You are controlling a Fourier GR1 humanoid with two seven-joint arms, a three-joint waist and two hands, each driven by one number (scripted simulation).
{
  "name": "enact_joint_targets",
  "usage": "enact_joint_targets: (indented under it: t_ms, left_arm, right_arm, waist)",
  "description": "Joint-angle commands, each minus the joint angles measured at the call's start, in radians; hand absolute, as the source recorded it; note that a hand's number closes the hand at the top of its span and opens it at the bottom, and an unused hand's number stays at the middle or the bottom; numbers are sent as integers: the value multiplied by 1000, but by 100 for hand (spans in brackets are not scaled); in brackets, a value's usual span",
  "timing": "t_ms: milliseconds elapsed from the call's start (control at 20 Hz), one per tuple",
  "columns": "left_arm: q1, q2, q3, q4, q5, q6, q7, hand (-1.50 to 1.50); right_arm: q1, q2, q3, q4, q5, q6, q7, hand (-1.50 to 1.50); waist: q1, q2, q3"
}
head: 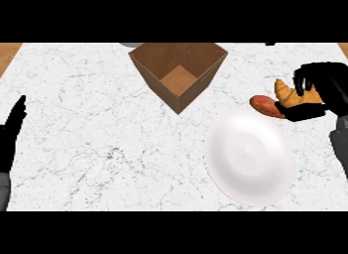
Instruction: Pick the croissant from the plate and place it in the cardboard box
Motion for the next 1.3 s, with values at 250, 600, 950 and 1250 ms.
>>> enact_joint_targets:
  t_ms: [250, 600, 950, 1250]
  left_arm:
    - [51, -11, 9, -87, 7, -22, 25, 0]
    - [26, -51, 0, 11, -26, 15, -33, 0]
    - [-16, -37, -3, -33, -26, -18, 33, 0]
    - [1, -23, 19, -8, -21, -24, -37, 0]
  right_arm:
    - [-162, 43, -16, -44, -66, 34, -54, 150]
    - [-320, 268, 46, -39, -99, 67, 142, 150]
    - [-524, 381, -16, 215, -122, -3, 220, 150]
    - [-692, 415, -99, 548, -141, -101, 178, 150]
  waist:
    - [9, 1, 0]
    - [10, 3, -1]
    - [19, 5, 0]
    - [38, 12, -1]
